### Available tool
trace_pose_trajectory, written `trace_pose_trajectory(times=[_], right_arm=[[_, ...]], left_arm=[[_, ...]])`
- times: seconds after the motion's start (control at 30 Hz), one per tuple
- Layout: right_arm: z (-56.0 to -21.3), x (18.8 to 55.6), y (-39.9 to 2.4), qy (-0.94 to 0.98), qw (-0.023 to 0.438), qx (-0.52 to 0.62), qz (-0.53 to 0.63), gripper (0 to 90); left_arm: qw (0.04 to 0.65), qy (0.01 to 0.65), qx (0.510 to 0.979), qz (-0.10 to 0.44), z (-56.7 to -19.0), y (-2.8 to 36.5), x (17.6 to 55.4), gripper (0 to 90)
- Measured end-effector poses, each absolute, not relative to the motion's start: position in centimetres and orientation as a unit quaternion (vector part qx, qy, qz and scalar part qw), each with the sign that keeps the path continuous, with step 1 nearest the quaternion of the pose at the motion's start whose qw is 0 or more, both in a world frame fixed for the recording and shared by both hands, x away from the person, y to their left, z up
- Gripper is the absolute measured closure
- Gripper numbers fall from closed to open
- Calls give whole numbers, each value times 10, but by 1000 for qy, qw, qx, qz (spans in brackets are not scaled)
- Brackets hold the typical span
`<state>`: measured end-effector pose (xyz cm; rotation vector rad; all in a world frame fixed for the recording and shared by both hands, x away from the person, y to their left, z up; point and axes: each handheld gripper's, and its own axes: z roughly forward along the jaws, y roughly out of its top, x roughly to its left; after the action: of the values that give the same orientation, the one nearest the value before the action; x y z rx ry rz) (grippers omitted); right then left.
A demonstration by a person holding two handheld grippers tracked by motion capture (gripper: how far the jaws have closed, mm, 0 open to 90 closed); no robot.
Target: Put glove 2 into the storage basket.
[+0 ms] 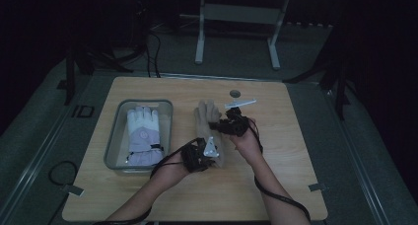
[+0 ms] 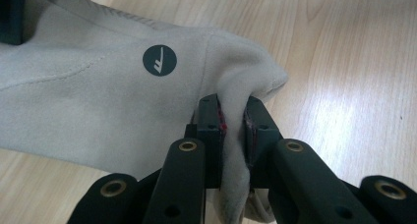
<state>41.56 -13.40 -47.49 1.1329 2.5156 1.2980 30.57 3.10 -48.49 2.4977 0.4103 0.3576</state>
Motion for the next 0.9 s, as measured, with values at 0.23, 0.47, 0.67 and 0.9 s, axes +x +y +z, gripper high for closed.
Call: trace_pose_trajectory(times=[0.23,0.47,0.67,0.9], right_arm=[[-462,417,-109,828,43,356,432,719],[-455,418,-94,829,37,347,437,719],[-446,419,-76,832,35,334,442,719],[-438,423,-44,838,25,318,443,719]], left_arm=[[284,166,933,147,-473,52,301,808],[278,172,932,155,-466,68,298,808],[274,181,931,159,-459,85,297,808],[268,198,927,171,-451,113,293,808]])
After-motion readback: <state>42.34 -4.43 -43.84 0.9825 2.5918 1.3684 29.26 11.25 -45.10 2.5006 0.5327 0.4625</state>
